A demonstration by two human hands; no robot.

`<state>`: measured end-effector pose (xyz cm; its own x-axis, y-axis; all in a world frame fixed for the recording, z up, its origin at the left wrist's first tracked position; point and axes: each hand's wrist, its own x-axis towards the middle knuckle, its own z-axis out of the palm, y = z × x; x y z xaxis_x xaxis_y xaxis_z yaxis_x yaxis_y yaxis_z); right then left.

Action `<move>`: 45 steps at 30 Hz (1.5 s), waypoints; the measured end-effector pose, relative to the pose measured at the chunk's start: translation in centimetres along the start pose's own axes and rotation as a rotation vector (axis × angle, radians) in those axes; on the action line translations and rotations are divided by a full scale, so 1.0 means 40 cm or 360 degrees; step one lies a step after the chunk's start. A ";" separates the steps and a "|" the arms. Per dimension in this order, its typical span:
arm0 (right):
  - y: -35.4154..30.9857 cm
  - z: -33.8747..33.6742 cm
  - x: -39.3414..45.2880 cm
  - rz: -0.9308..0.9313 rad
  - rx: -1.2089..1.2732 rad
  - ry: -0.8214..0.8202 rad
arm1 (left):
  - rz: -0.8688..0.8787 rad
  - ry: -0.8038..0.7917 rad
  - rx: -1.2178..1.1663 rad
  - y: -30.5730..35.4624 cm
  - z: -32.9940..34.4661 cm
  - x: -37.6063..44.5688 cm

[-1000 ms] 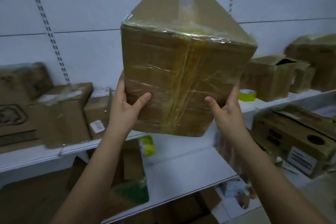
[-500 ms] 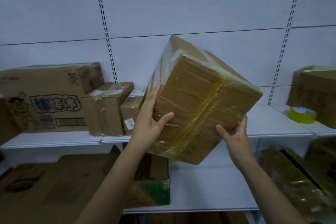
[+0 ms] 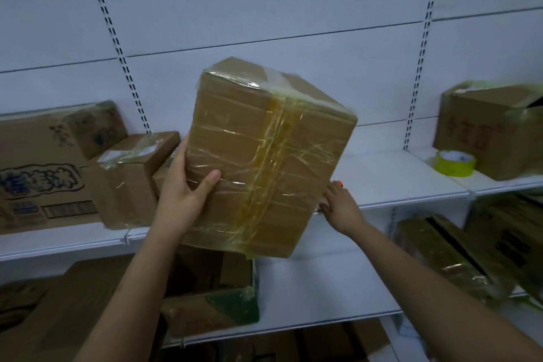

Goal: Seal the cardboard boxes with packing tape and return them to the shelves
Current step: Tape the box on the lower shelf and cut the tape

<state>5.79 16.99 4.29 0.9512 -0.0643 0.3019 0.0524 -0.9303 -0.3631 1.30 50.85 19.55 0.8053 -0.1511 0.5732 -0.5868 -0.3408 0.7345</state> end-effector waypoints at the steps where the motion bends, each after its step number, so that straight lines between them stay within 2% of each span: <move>1: 0.013 0.017 0.021 -0.0028 -0.0195 -0.0096 | -0.0012 0.0009 -0.0011 -0.003 0.002 -0.001; 5: 0.030 0.039 0.070 -0.0040 -0.0446 -0.0209 | 0.0000 0.0018 -0.0034 -0.014 0.010 -0.002; 9: 0.026 0.032 0.075 -0.0195 -0.0541 0.0134 | 0.0004 0.0052 -0.0042 -0.029 0.020 -0.005; 13: 0.031 0.008 0.035 0.0168 -0.0423 0.0144 | 0.0009 0.0065 -0.0065 -0.018 0.036 -0.014; 17: 0.060 -0.057 -0.007 0.0628 0.0606 0.0643 | 0.0064 0.0028 0.0010 0.011 0.059 -0.014; 19: 0.063 -0.140 -0.025 0.0707 0.1041 0.0895 | 0.0168 -0.0014 0.0153 0.049 0.089 -0.002; 22: 0.078 -0.302 -0.046 0.0829 0.1748 0.1154 | 0.0422 -0.0239 0.0466 0.139 0.166 0.028; 25: 0.133 -0.367 -0.081 0.0953 0.2092 0.1054 | 0.0603 -0.0397 0.0750 0.207 0.232 0.052; 29: 0.217 -0.369 -0.157 0.0982 0.2579 0.0757 | 0.0585 -0.0391 0.0925 0.164 0.240 0.048; 31: 0.259 -0.382 -0.181 0.1071 0.2603 0.0641 | 0.0419 -0.0322 0.0949 0.131 0.236 0.040; 34: 0.283 -0.387 -0.177 0.1126 0.2507 0.0478 | 0.0118 -0.0239 0.0762 0.127 0.247 0.039; 37: 0.279 -0.379 -0.173 0.1194 0.2536 0.0539 | 0.0125 -0.0200 0.0674 0.141 0.250 0.045; 39: 0.286 -0.383 -0.169 0.1094 0.2653 0.0580 | 0.0118 -0.0195 0.0642 0.138 0.245 0.040; 42: 0.206 -0.436 -0.173 0.0838 0.2829 0.0736 | 0.0047 -0.0131 0.0508 0.115 0.246 0.020; 43: 0.162 -0.462 -0.175 0.0691 0.2896 0.0756 | -0.0020 -0.0189 0.0489 0.103 0.245 0.013; 45: 0.078 -0.510 -0.157 0.0313 0.2944 0.0689 | -0.0259 -0.0590 0.0477 0.069 0.244 0.004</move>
<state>-6.22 7.12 19.25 0.8685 -0.4506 0.2065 0.4591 0.5745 -0.6776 0.62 40.83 18.13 0.8921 -0.3746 0.2526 -0.4448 -0.6307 0.6359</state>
